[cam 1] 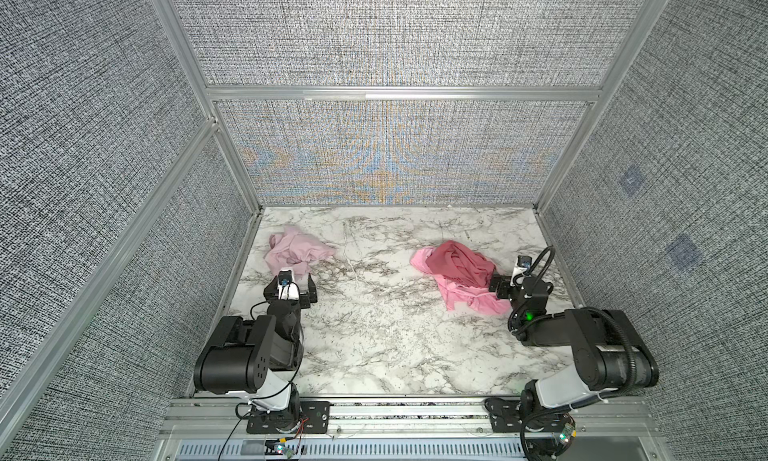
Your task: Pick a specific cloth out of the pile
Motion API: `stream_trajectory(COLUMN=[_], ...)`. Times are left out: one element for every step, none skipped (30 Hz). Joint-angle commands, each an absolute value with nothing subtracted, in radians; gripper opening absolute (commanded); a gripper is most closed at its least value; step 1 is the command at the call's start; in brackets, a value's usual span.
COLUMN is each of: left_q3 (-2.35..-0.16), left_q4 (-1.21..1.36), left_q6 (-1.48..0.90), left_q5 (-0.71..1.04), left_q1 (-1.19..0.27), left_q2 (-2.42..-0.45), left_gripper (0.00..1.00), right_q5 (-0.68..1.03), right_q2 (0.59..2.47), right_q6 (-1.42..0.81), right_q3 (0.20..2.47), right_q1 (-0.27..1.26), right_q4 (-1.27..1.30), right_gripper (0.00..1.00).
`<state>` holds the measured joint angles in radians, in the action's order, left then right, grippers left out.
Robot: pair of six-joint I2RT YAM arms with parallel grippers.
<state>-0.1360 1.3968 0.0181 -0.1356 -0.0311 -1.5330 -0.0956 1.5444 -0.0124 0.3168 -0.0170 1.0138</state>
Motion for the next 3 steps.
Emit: stream_trajectory(left_q3=[-0.201, -0.187, -0.179], left_q4=[1.268, 1.294, 1.324], left_q6=[0.025, 0.018, 0.027], left_q5=[-0.103, -0.102, -0.098], left_q1=[-0.031, -0.030, -0.031], left_q2=[-1.521, -1.520, -1.528], left_gripper=[0.98, 0.98, 0.98], right_q5=[-0.089, -0.089, -0.089], right_q2=[1.545, 1.545, 1.545], right_q6=[-0.012, -0.012, -0.012], right_q3=[0.320, 0.320, 0.321], right_q1=[-0.016, -0.016, -0.016], right_q4=[1.026, 1.026, 1.025], right_gripper=[0.99, 0.99, 0.99])
